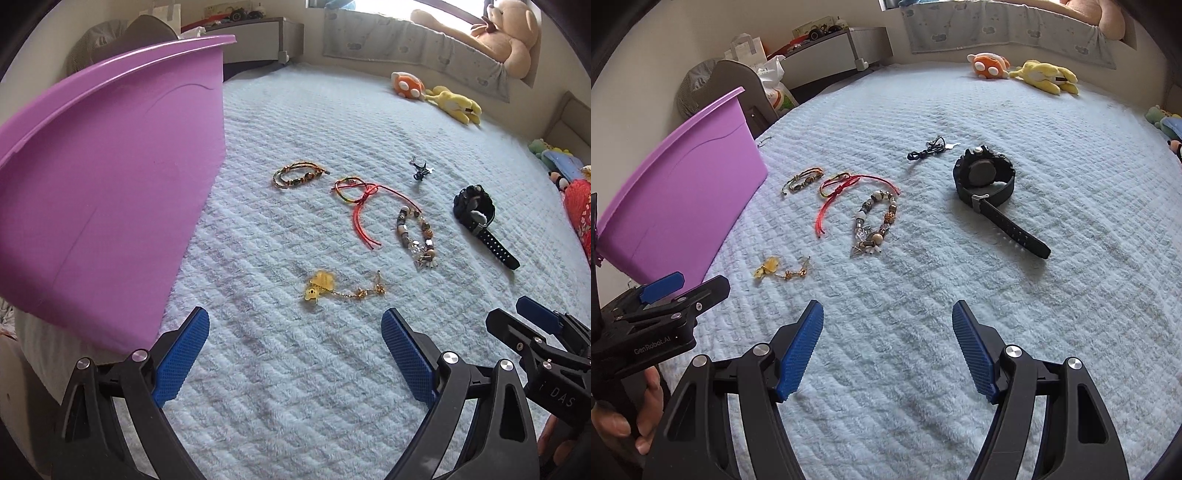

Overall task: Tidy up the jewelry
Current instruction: 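Move right tool toward beaded charm bracelet while left tool approaches gold chain charm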

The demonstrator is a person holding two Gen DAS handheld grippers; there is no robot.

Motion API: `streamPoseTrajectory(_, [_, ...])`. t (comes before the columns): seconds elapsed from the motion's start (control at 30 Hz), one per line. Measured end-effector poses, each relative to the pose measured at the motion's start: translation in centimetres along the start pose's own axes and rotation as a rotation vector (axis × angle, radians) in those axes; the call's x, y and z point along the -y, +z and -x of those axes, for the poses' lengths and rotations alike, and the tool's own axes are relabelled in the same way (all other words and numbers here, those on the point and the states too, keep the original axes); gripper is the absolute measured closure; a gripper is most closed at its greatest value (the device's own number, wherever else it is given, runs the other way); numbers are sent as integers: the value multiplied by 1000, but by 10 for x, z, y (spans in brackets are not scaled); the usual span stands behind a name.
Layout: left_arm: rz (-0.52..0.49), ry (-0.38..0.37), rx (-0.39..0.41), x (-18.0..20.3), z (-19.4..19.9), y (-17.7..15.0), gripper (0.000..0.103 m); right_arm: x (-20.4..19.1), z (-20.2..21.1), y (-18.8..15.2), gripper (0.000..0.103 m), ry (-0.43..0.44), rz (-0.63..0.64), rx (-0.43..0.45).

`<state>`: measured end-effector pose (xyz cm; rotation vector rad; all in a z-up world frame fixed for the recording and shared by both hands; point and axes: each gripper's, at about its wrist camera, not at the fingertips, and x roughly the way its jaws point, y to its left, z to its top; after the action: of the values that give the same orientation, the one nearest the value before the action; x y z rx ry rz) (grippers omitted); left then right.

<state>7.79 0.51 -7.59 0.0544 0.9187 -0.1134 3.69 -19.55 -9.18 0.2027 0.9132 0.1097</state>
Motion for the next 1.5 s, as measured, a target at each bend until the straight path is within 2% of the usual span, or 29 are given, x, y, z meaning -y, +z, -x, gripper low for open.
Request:
streamPoseTrajectory(0.4, [47, 13, -37, -3, -42, -1, 11, -5, -52, 25, 34, 19, 32, -19])
streamPoseTrajectory(0.63, [38, 17, -35, 1, -55, 3, 10, -12, -75, 40, 34, -12, 71, -37])
streamPoseTrajectory(0.87, [49, 17, -36, -1, -64, 6, 11, -18, -90, 46, 34, -52, 141, -37])
streamPoseTrajectory(1.5, [60, 24, -33, 1, -84, 11, 6, -20, -113, 54, 35, -86, 190, -41])
